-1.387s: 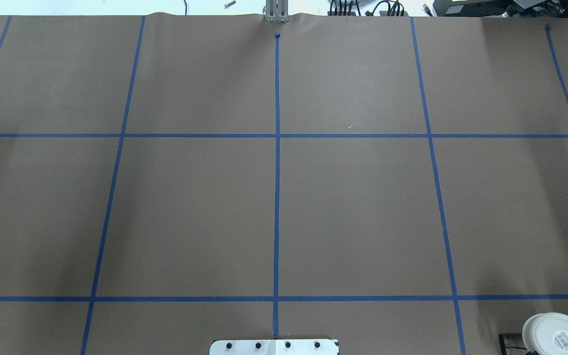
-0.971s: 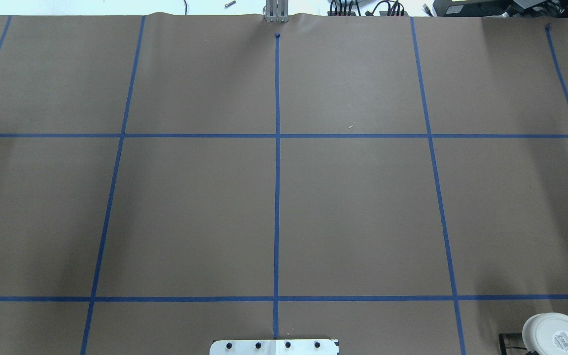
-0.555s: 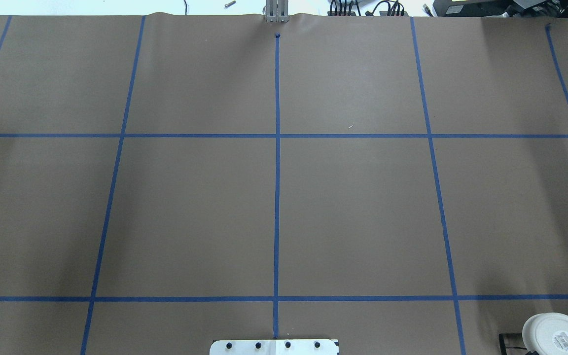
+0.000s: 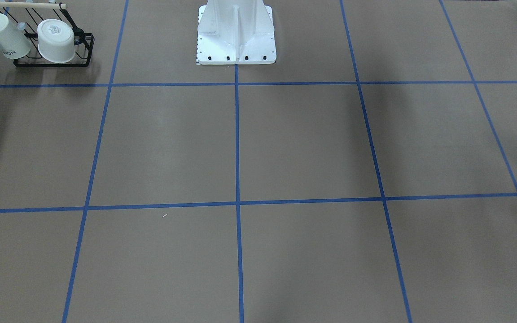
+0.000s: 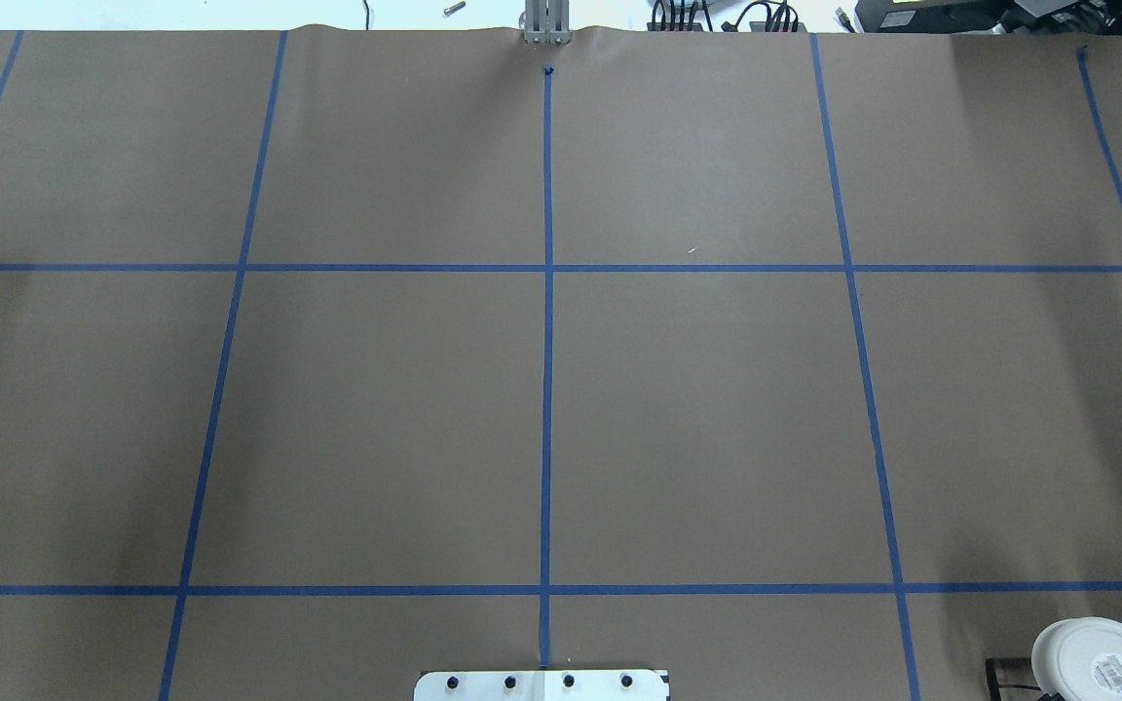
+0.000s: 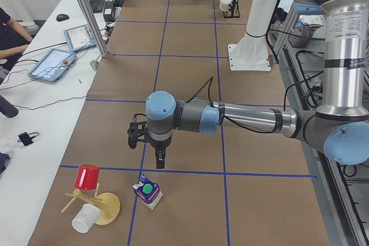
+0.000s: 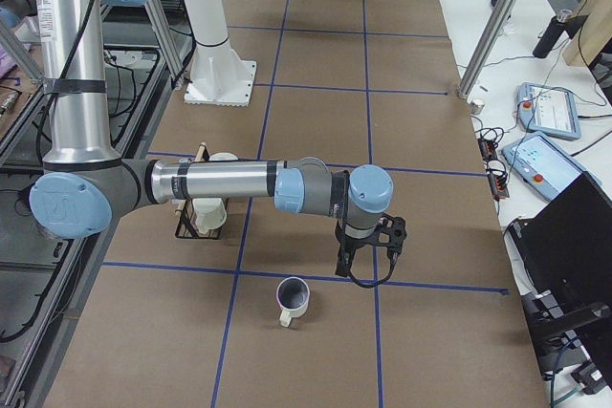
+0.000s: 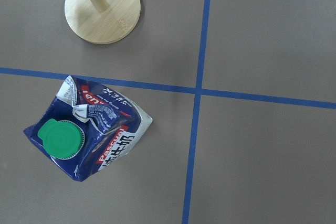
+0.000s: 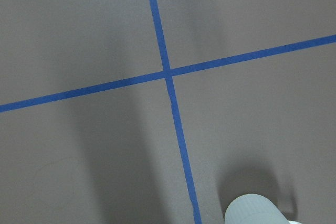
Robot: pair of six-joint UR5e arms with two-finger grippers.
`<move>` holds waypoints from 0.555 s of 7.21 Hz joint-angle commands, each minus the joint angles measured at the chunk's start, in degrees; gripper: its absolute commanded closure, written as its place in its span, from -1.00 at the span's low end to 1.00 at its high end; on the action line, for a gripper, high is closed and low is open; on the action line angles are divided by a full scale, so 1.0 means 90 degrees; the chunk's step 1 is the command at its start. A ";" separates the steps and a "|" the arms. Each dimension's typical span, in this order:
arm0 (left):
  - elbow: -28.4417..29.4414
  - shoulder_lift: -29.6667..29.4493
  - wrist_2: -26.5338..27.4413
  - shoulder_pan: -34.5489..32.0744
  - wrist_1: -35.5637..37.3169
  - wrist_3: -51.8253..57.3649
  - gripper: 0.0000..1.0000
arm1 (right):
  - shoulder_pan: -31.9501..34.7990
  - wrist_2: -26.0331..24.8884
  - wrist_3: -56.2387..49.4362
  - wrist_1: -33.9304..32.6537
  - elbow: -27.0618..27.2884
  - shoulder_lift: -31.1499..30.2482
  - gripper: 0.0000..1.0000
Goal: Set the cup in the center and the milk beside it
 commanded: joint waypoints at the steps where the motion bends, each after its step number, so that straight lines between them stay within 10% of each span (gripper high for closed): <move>1: -0.0067 0.0020 -0.0033 -0.0005 -0.0010 -0.0008 -0.96 | 0.0000 0.0017 0.0024 -0.0002 0.0080 0.0014 -1.00; 4: -0.0234 0.0137 -0.0062 -0.0005 -0.0088 -0.0008 -0.96 | -0.0020 -0.0022 0.0043 -0.0041 0.0061 0.0327 -1.00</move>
